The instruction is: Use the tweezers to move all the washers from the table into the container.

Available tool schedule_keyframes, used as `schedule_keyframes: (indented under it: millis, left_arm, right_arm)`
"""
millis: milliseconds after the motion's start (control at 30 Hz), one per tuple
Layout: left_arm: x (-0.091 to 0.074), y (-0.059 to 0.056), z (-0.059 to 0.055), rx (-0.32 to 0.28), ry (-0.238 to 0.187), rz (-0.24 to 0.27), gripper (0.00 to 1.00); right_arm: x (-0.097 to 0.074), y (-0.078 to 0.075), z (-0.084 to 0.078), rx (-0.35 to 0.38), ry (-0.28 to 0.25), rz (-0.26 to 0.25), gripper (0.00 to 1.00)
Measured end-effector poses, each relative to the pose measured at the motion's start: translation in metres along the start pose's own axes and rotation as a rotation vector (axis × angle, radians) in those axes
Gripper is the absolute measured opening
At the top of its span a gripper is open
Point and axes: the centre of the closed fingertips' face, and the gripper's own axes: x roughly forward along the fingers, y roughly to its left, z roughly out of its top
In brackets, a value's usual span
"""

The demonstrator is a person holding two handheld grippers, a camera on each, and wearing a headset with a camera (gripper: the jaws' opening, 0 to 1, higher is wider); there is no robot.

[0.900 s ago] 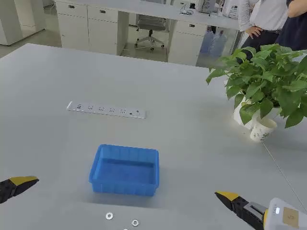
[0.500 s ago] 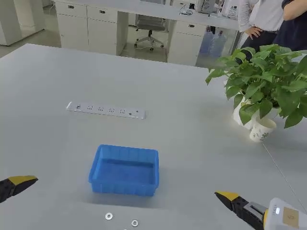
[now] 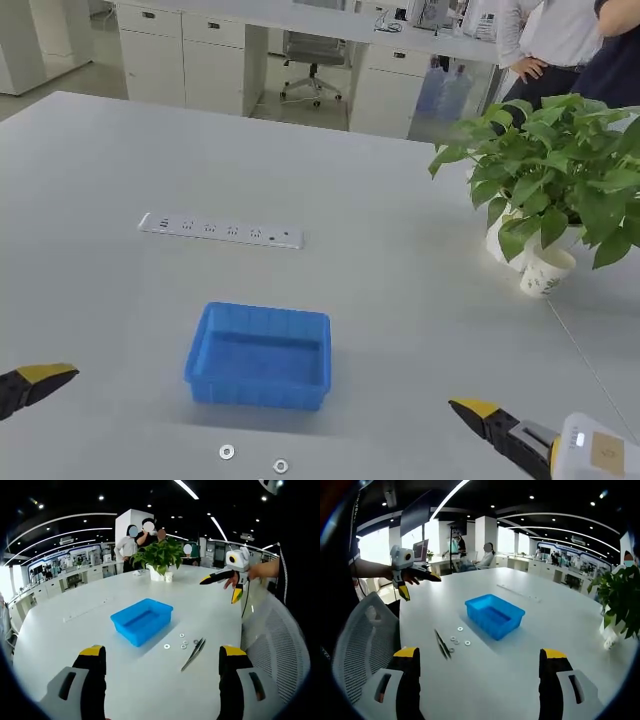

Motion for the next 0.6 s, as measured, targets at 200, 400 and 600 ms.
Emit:
schedule_keyframes:
  millis: [200, 400, 600]
  left_arm:
    - [-0.0002, 0.0001, -0.0001, 0.002, 0.000, 0.001, 0.99]
    - [-0.0002, -0.0002, -0.0005, 0.006, 0.002, 0.000, 0.99]
    - [-0.0003, -0.0003, 0.0006, 0.012, 0.002, -0.002, 0.99]
  right_arm:
    - [0.0002, 0.0004, 0.0006, 0.001, -0.001, 0.001, 1.00]
    - [-0.0006, -0.0004, -0.0001, -0.002, 0.003, 0.000, 1.00]
    - [-0.0015, -0.0017, 0.0005, -0.006, 0.002, -0.003, 1.00]
